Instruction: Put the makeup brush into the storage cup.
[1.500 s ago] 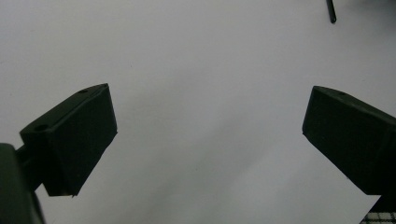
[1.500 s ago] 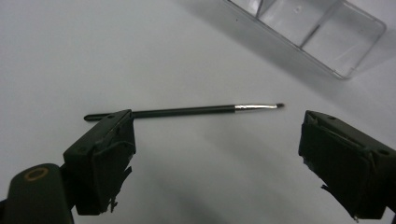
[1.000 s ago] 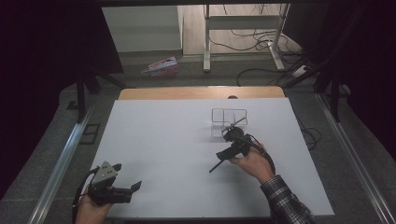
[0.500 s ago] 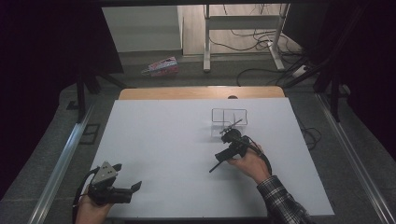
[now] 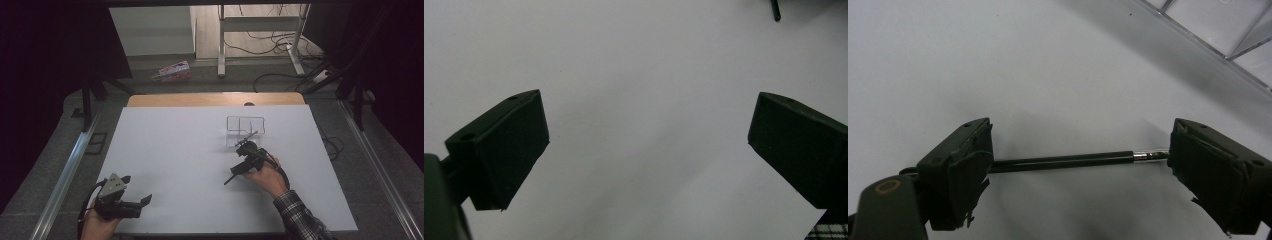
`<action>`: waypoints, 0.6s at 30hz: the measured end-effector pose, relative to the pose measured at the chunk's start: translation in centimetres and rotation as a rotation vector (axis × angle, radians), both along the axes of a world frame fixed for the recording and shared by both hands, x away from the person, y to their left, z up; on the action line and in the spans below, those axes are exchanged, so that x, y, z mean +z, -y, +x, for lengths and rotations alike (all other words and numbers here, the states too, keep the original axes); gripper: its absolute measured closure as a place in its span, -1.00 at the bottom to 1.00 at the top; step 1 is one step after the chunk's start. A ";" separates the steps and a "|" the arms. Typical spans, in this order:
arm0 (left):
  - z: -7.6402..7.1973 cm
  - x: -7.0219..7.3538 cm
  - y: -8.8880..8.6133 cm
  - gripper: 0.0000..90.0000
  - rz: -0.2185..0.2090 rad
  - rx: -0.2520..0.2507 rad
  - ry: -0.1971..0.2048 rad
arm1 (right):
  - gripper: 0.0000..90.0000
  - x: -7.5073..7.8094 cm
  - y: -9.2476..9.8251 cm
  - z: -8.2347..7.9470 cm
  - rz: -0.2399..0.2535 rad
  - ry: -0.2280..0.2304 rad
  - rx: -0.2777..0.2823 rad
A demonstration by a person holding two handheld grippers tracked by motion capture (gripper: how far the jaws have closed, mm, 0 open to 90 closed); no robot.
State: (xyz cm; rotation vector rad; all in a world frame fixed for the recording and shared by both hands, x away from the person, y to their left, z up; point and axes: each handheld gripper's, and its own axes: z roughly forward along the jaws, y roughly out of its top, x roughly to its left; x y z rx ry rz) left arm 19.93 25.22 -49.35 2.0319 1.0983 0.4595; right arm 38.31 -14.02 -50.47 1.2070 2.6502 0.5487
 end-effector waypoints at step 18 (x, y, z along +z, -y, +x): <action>-0.1 0.0 0.1 -0.92 0.003 -0.008 0.005 | 0.88 0.6 -0.2 0.0 -0.064 -0.046 0.058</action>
